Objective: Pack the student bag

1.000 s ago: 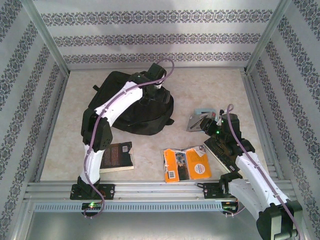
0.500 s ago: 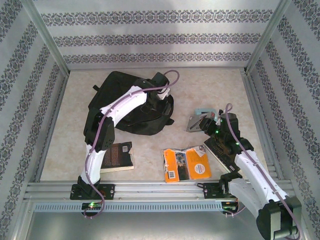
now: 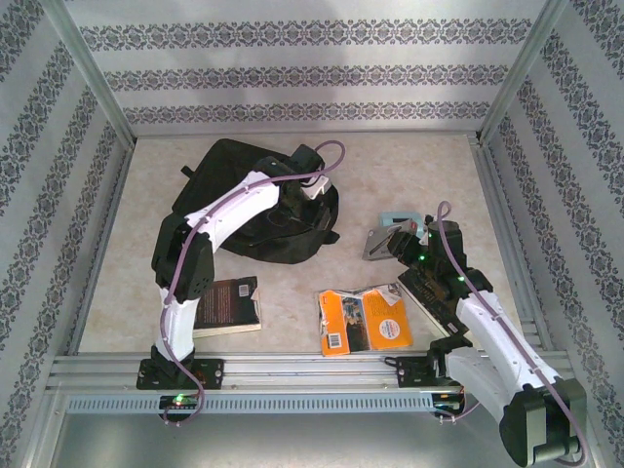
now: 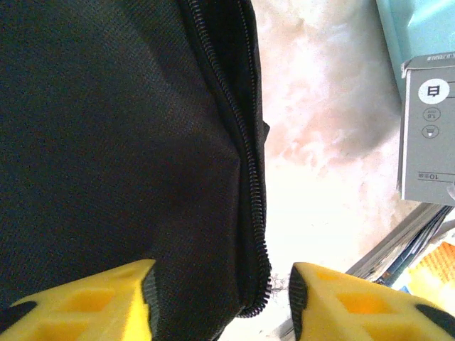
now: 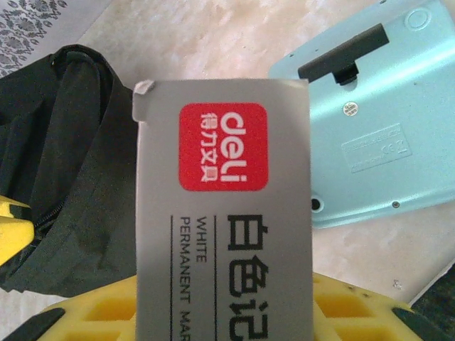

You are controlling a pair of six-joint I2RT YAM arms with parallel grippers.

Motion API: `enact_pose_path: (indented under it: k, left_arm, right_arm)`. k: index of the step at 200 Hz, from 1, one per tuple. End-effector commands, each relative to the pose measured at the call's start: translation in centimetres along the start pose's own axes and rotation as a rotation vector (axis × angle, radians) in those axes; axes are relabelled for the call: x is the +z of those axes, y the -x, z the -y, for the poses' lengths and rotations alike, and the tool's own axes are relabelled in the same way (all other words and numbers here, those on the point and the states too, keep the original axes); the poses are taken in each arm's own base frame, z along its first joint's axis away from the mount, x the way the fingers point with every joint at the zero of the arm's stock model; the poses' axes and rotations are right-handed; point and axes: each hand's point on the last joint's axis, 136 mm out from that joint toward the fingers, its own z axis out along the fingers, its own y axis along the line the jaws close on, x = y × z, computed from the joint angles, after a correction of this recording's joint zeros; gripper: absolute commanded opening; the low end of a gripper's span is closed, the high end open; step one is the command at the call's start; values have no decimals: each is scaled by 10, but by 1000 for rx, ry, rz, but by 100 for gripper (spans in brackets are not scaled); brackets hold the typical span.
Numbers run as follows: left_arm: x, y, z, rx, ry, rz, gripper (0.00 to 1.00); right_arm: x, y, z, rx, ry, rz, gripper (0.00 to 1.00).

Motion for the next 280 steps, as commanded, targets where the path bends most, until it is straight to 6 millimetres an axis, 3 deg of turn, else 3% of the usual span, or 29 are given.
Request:
enact_pose_path:
  k: [1, 73, 96, 117, 146, 175, 207, 241, 280]
  left_arm:
    - [-4, 1, 3, 29, -1, 21, 46]
    - [8, 10, 3, 18, -12, 17, 38]
    - [11, 9, 2, 15, -14, 13, 26]
    - [6, 11, 1, 18, -2, 29, 0]
    - [-24, 24, -3, 11, 28, 112, 0]
    - [-69, 37, -12, -24, 64, 228, 0]
    - [-109, 37, -14, -38, 93, 328, 0]
    - [-121, 29, -18, -58, 105, 349, 0]
    - [-126, 24, -22, -101, 78, 378, 0]
  right_arm:
    - [1, 6, -7, 16, 40, 20, 39]
    - [1, 5, -8, 10, 42, 13, 39]
    - [0, 7, -8, 4, 41, 22, 38]
    - [-2, 10, -10, -2, 48, 33, 38]
    - [-5, 15, -19, -8, 75, 43, 37]
    - [-12, 23, -48, -22, 177, 37, 37]
    - [-20, 32, -91, -45, 286, 27, 37]
    - [-21, 37, -125, -20, 368, 15, 37]
    - [3, 37, -154, 60, 430, -48, 36]
